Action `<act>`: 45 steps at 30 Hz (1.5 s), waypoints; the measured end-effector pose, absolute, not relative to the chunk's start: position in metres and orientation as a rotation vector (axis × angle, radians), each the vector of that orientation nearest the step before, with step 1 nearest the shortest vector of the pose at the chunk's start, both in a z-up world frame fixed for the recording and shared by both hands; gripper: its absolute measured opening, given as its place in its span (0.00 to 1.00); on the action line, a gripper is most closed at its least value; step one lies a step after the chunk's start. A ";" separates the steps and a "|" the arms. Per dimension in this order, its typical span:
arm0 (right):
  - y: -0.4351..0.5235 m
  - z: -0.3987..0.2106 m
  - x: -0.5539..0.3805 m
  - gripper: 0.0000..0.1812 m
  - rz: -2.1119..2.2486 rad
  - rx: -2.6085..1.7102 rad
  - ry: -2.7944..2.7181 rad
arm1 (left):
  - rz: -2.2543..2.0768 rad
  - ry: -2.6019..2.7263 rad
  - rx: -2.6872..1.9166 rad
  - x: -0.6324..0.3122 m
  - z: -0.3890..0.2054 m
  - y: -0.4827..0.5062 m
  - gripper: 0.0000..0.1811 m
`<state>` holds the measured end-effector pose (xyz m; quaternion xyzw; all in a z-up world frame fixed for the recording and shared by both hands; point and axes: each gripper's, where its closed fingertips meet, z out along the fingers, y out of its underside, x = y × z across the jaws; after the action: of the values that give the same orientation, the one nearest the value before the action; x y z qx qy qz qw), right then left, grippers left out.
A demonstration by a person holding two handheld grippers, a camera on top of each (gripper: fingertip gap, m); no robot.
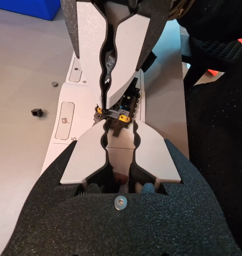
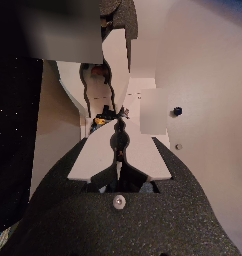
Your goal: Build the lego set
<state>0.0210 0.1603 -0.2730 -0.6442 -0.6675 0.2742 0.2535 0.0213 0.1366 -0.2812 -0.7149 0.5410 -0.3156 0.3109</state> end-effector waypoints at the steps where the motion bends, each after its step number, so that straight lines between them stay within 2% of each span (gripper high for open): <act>1: 0.161 -0.273 0.021 0.00 0.743 -1.758 -1.816 | -0.830 1.427 -1.892 0.021 -0.282 0.137 0.19; 45: 0.159 -0.277 0.021 0.00 0.676 -2.033 -1.827 | -0.835 1.414 -1.902 0.021 -0.282 0.137 0.16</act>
<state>0.0215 0.1591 -0.2770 -0.7125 -0.6403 0.2369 0.1622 0.0209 0.1371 -0.2821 -0.7198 0.5352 -0.3159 0.3092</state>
